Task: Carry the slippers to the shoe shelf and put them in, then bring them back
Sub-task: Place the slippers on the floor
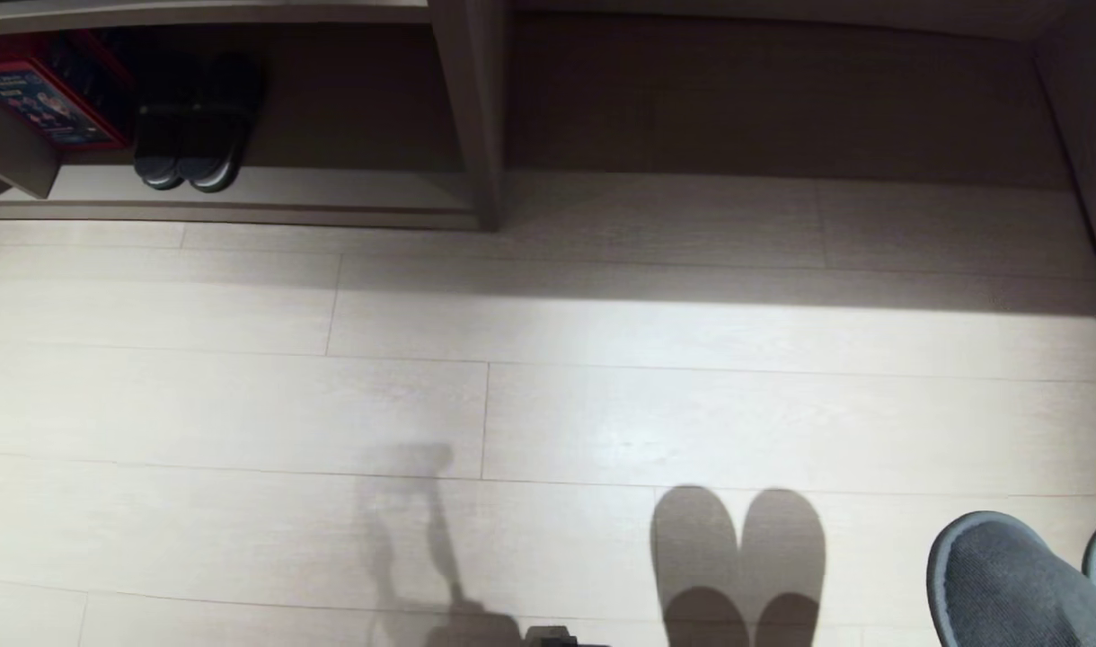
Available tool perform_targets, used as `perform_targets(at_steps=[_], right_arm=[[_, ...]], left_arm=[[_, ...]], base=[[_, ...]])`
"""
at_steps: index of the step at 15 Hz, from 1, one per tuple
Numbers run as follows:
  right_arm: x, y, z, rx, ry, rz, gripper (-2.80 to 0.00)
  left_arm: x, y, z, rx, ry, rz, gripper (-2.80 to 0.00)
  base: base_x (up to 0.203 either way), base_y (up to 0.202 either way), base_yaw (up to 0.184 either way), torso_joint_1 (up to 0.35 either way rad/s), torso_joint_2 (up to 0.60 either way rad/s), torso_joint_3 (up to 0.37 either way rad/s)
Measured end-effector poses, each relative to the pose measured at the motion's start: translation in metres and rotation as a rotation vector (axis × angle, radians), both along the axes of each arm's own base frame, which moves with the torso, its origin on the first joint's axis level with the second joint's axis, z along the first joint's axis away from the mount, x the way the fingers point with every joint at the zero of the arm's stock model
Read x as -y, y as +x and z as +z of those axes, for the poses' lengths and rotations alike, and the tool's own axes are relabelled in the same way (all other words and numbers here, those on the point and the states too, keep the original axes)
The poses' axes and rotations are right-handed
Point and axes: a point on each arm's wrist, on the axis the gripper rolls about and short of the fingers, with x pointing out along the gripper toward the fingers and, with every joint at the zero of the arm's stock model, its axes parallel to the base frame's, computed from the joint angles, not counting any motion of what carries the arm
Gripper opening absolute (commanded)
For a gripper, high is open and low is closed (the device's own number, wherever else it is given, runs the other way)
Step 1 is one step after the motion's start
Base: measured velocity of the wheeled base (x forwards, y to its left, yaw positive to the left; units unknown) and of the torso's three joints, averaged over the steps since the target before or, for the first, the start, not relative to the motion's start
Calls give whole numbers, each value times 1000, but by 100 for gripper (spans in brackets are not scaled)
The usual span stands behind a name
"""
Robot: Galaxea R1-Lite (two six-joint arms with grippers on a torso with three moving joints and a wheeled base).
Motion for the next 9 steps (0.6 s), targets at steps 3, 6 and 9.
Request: perform_targets(at_steps=[3, 6, 9], right_arm=[[0, 0, 0, 0, 0, 1, -280], [0, 0, 0, -1, 0, 3, -280], [0, 0, 0, -1, 0, 3, -280]], left_arm=[[0, 0, 0, 0, 0, 0, -280], [0, 0, 0, 0, 0, 0, -280], [0, 0, 0, 0, 0, -1, -280]], base=[[0, 0, 0, 2, 6, -201], [0, 0, 0, 4, 3, -197], [0, 0, 0, 1, 1, -197]])
